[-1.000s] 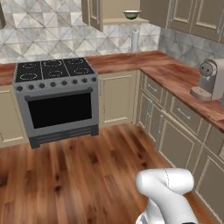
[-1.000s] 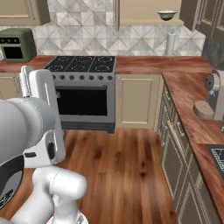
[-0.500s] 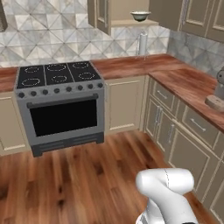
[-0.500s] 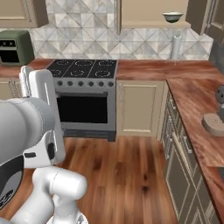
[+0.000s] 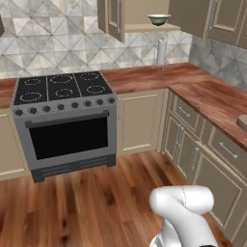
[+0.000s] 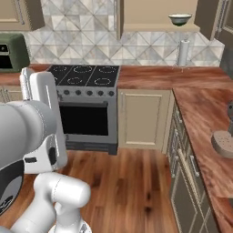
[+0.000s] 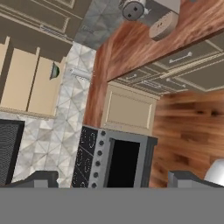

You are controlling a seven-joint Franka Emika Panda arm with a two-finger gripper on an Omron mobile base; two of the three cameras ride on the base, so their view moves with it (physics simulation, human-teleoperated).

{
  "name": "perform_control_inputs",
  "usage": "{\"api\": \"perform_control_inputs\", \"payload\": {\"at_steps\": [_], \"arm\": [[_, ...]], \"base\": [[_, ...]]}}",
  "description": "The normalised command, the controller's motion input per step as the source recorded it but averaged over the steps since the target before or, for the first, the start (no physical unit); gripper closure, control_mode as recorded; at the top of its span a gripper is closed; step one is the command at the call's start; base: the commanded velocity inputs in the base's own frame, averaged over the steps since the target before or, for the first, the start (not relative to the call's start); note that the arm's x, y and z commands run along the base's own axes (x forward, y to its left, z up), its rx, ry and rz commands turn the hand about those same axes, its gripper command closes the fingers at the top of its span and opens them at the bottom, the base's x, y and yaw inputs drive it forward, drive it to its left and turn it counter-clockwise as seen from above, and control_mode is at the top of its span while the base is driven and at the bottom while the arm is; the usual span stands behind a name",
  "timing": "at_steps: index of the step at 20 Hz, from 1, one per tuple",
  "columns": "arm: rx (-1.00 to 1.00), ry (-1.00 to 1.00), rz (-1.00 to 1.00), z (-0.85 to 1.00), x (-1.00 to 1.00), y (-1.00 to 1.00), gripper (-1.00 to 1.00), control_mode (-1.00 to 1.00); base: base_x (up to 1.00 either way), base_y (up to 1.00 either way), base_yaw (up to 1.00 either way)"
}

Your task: Move the bowls from the cabinet to the plates on the dining table.

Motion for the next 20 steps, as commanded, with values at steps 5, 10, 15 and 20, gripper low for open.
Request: {"api": "perform_control_inputs", "payload": {"at_steps": [5, 10, 15, 20], "arm": [[0.0, 0.0, 0.0, 0.0, 0.0, 0.0, -1.0, 1.0], [0.0, 0.0, 0.0, 0.0, 0.0, 0.0, -1.0, 1.0], [0.0, 0.0, 0.0, 0.0, 0.0, 0.0, -1.0, 1.0], [0.0, 0.0, 0.0, 0.0, 0.0, 0.0, -1.0, 1.0]], "base": [[0.22, -0.53, 0.0], [0.17, -0.55, 0.0], [0.2, -0.53, 0.0], [0.47, -0.39, 0.01]]}}
